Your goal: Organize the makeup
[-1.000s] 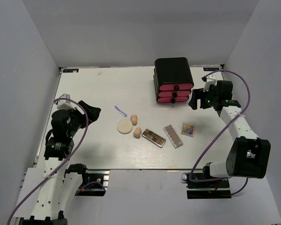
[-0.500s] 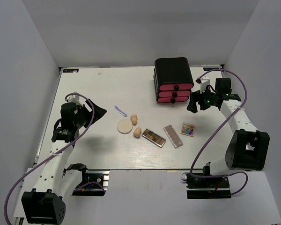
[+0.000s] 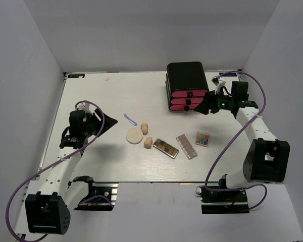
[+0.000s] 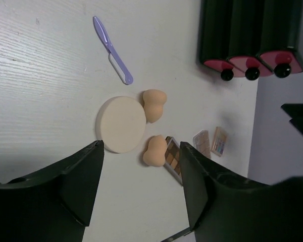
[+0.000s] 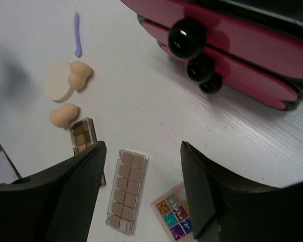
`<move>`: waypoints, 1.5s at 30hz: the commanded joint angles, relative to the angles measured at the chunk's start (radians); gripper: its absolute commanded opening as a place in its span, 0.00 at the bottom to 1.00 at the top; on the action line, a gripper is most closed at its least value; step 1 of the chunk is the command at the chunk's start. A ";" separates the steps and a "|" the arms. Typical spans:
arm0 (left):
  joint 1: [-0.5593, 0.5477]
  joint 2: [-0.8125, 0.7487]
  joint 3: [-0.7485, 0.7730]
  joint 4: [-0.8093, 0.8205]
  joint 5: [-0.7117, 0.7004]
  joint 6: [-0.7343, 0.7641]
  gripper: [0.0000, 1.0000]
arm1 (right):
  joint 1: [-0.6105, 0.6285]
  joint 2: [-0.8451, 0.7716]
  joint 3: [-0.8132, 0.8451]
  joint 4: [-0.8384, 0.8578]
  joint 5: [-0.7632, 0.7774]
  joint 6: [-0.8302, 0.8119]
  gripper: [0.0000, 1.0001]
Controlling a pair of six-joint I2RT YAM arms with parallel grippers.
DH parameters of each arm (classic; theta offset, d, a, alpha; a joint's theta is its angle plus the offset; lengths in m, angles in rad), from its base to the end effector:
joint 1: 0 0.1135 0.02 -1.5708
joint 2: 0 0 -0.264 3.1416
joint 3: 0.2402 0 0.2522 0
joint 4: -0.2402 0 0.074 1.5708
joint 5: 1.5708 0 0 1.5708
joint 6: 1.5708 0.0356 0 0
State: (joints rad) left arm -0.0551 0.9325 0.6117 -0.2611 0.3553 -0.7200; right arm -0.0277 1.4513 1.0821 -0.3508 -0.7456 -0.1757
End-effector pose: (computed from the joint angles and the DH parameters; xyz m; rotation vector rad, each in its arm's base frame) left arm 0.2028 -0.0236 0.2462 -0.5211 2.1676 -0.8210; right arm 0.3145 0.0154 0.2771 -0.5339 2.0964 0.7308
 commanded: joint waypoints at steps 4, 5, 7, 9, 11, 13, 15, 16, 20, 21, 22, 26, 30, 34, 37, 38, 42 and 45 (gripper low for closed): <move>-0.003 -0.014 -0.013 0.023 0.013 -0.010 0.77 | 0.066 0.073 0.025 0.229 -0.094 0.318 0.75; -0.003 -0.015 -0.013 0.023 0.013 -0.010 0.77 | 0.068 0.084 0.033 0.243 -0.089 0.341 0.76; -0.003 -0.012 -0.016 0.025 0.008 -0.012 0.78 | 0.083 0.109 0.050 0.256 -0.068 0.401 0.76; -0.003 -0.011 -0.021 0.028 0.008 -0.018 0.78 | 0.101 0.141 0.079 0.254 -0.040 0.424 0.76; -0.003 -0.015 -0.023 0.026 0.005 -0.019 0.78 | 0.113 0.155 0.090 0.275 0.005 0.458 0.76; -0.003 -0.018 -0.024 0.020 -0.004 -0.019 0.78 | 0.118 0.159 0.096 0.303 0.066 0.481 0.76; -0.003 -0.020 -0.023 0.017 -0.006 -0.018 0.78 | 0.126 0.164 0.098 0.317 0.106 0.499 0.75; -0.003 -0.020 -0.024 0.017 -0.009 -0.019 0.78 | 0.124 0.167 0.099 0.326 0.135 0.508 0.75; -0.003 -0.014 -0.027 0.025 -0.010 -0.022 0.78 | 0.129 0.175 0.098 0.339 0.204 0.550 0.73; -0.003 -0.009 -0.026 0.028 -0.012 -0.022 0.78 | 0.127 0.178 0.098 0.338 0.218 0.551 0.72; -0.003 -0.006 -0.026 0.029 -0.010 -0.022 0.78 | 0.130 0.184 0.098 0.338 0.227 0.556 0.72; -0.003 0.005 -0.027 0.040 -0.010 -0.022 0.78 | 0.130 0.198 0.093 0.404 0.247 0.576 0.69; -0.003 0.015 -0.021 0.051 -0.010 -0.024 0.78 | 0.132 0.227 0.113 0.429 0.259 0.585 0.66; -0.003 0.014 -0.024 0.049 -0.010 -0.027 0.78 | 0.132 0.242 0.121 0.434 0.282 0.596 0.62; -0.003 0.008 -0.030 0.049 -0.013 -0.032 0.78 | 0.137 0.250 0.118 0.446 0.284 0.605 0.58; -0.003 0.008 -0.030 0.056 -0.015 -0.032 0.78 | 0.137 0.254 0.114 0.453 0.284 0.605 0.56; -0.003 0.014 -0.040 0.074 -0.004 -0.048 0.78 | 0.140 0.259 0.118 0.466 0.278 0.605 0.43; -0.012 0.023 -0.050 0.092 0.004 -0.068 0.78 | 0.140 0.253 0.110 0.467 0.273 0.590 0.31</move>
State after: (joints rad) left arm -0.0574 0.9558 0.5728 -0.2039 0.3515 -0.7673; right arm 0.1127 1.7027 1.1576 0.0624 -0.4816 0.4263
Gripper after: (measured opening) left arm 0.780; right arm 0.412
